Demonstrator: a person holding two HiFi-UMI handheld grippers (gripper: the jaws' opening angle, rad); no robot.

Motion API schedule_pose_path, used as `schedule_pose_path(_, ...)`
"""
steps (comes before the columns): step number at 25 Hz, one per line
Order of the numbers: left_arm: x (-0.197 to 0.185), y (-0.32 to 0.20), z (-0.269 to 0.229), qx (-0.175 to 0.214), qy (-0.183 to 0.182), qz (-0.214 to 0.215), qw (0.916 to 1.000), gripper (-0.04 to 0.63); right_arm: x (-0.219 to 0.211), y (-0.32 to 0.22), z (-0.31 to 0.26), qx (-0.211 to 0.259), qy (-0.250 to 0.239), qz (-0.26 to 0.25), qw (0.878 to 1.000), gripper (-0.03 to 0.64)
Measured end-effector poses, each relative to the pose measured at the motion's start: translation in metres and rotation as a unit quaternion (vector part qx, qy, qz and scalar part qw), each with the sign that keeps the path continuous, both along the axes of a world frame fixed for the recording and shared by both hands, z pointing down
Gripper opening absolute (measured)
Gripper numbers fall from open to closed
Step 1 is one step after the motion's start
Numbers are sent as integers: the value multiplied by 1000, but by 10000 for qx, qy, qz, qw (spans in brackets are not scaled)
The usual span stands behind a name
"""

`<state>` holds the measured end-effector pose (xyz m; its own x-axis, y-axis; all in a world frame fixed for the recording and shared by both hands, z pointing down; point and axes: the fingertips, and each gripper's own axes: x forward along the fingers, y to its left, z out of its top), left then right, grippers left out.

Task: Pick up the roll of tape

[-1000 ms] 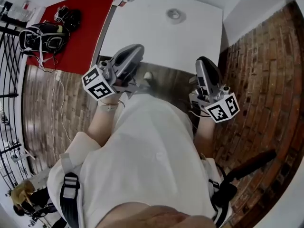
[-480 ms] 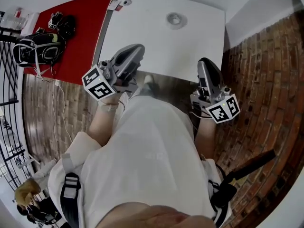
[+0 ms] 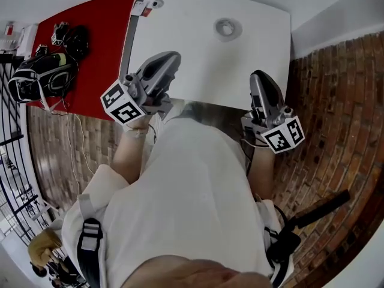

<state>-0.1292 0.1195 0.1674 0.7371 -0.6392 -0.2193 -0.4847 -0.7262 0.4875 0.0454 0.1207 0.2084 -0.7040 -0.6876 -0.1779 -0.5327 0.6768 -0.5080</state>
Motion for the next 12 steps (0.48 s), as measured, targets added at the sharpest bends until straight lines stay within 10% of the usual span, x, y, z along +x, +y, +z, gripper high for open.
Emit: schedule_pose_path(12, -74, -84, 23, -150, 25, 180, 9997, 8, -68, -65, 13, -278, 361, 253, 9986, 60)
